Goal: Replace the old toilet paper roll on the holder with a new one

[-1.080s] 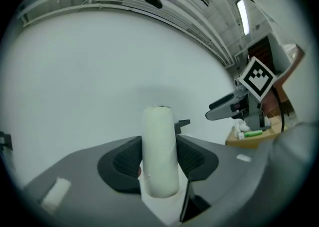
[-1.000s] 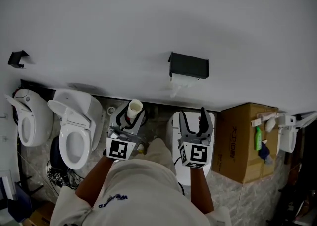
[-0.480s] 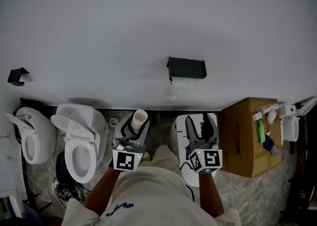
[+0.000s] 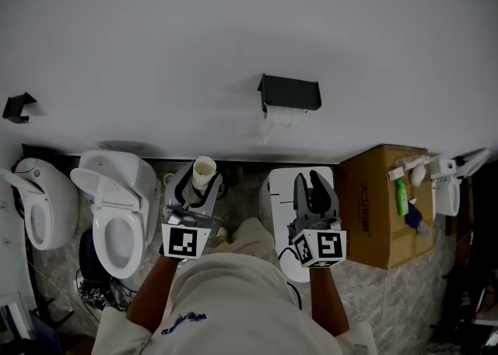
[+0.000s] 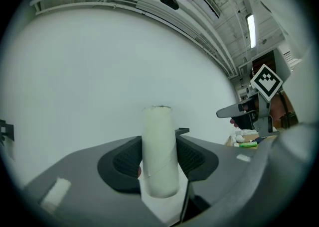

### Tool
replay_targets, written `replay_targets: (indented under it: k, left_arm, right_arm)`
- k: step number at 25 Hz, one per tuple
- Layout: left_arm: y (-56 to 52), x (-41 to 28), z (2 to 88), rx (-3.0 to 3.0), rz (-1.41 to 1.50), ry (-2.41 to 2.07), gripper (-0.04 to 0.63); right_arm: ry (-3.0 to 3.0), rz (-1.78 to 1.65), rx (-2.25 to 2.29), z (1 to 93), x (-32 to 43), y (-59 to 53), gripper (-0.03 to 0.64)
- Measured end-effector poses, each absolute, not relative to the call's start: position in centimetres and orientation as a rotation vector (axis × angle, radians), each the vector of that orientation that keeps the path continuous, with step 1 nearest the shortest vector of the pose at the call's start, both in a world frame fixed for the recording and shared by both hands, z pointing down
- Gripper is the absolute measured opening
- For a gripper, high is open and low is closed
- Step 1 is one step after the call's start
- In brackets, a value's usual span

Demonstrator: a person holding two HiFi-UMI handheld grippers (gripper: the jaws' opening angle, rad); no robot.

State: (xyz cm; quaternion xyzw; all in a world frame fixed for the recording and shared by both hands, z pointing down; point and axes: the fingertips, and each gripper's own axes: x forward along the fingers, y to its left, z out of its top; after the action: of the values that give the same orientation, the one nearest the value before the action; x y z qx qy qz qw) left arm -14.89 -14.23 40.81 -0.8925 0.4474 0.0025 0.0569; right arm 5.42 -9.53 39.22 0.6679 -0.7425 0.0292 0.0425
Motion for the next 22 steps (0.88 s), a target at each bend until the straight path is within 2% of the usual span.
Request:
replay_targets:
  k: [4,8,22]
  left_arm:
    - [-13.8,-15.3,41.2,-2.669,-0.058,1.321,0.202]
    - [-14.1,-16.6,41.0,-2.694,0.012,1.424,0.202]
    - [-14.6,-20.4,41.4,-2.676,-0.015,1.52,0.202]
  right_arm:
    - [-2.272,0.079,2.028,39.0,5.0,-9.5,0.052]
    - [-2.27,0.073,2.016,38.7,5.0,-9.6,0.013]
    - [-2.268,0.082,2.011,39.0,4.9,-10.0,0.003]
